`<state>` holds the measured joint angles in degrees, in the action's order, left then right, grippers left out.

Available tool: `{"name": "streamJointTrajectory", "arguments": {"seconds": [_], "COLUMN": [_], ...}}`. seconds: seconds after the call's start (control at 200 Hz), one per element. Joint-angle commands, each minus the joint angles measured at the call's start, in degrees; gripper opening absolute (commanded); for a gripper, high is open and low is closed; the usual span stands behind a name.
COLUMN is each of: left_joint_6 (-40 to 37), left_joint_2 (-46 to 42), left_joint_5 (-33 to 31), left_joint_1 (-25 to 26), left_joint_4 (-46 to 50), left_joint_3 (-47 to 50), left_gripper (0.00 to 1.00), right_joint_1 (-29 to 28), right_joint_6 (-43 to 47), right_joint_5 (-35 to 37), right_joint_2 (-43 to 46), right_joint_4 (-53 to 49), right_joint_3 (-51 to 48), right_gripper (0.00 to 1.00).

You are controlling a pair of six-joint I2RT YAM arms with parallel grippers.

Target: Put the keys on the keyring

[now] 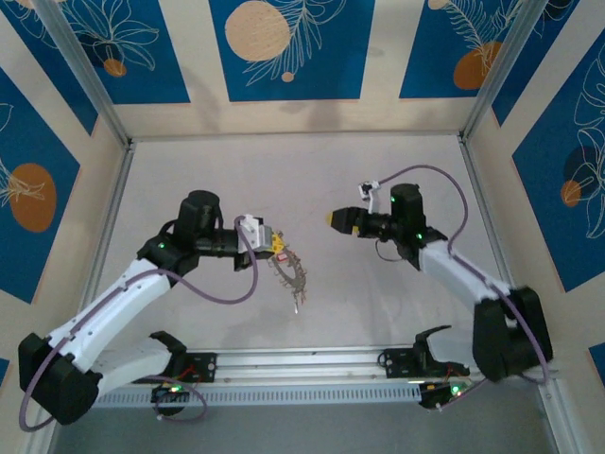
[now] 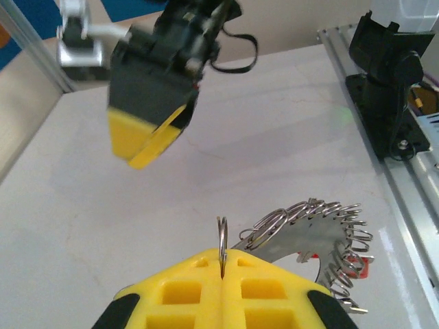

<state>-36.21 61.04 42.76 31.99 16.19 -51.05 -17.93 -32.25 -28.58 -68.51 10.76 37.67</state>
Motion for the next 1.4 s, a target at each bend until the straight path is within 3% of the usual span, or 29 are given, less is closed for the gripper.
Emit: {"name": "streamJointTrajectory", "arguments": {"seconds": [0.0, 0.09, 0.24, 0.395, 0.645, 0.845, 1.165, 1.395], "left_joint_6": [2.4, 2.5, 1.3, -1.1, -3.8, -8.0, -7.6, -5.8], "left_joint_2": [2.4, 3.3, 2.6, 2.8, 3.2, 4.2, 4.5, 5.1], "left_joint_5": [6.5, 7.5, 7.2, 7.8, 8.0, 6.1, 6.3, 6.7], "left_joint_1": [-0.2, 0.1, 1.6, 2.8, 4.7, 6.3, 6.7, 7.1], "left_joint_4": [-4.7, -4.1, -4.6, -2.7, 0.0, 4.9, 4.6, 2.4], "left_joint_3": [0.0, -0.7, 0.5, 0.3, -0.5, -1.8, -2.0, -1.3], "left_gripper": [0.0, 0.0, 0.0, 0.0, 0.0, 0.0, 0.0, 0.0], "right_joint_1": [-4.8, -10.0, -15.5, -20.1, -20.6, -22.3, -24.8, -25.5], "right_joint_6": [18.6, 32.7, 41.9, 49.2, 50.9, 51.4, 50.7, 50.1], "right_joint_5": [-1.8, 0.4, -2.6, -0.5, -1.4, 0.3, 3.7, 5.1], "right_joint_2": [12.0, 19.0, 20.1, 16.7, 14.0, 13.2, 9.2, 8.1], "right_joint_4": [15.5, 15.6, 14.2, 12.4, 10.4, 9.6, 13.5, 16.2], "right_joint_3": [-7.7, -12.1, -12.8, -11.3, -9.4, -9.0, -9.0, -9.2], "right_gripper": [0.73, 0.7, 0.6, 0.51, 0.39, 0.37, 0.37, 0.27]}}
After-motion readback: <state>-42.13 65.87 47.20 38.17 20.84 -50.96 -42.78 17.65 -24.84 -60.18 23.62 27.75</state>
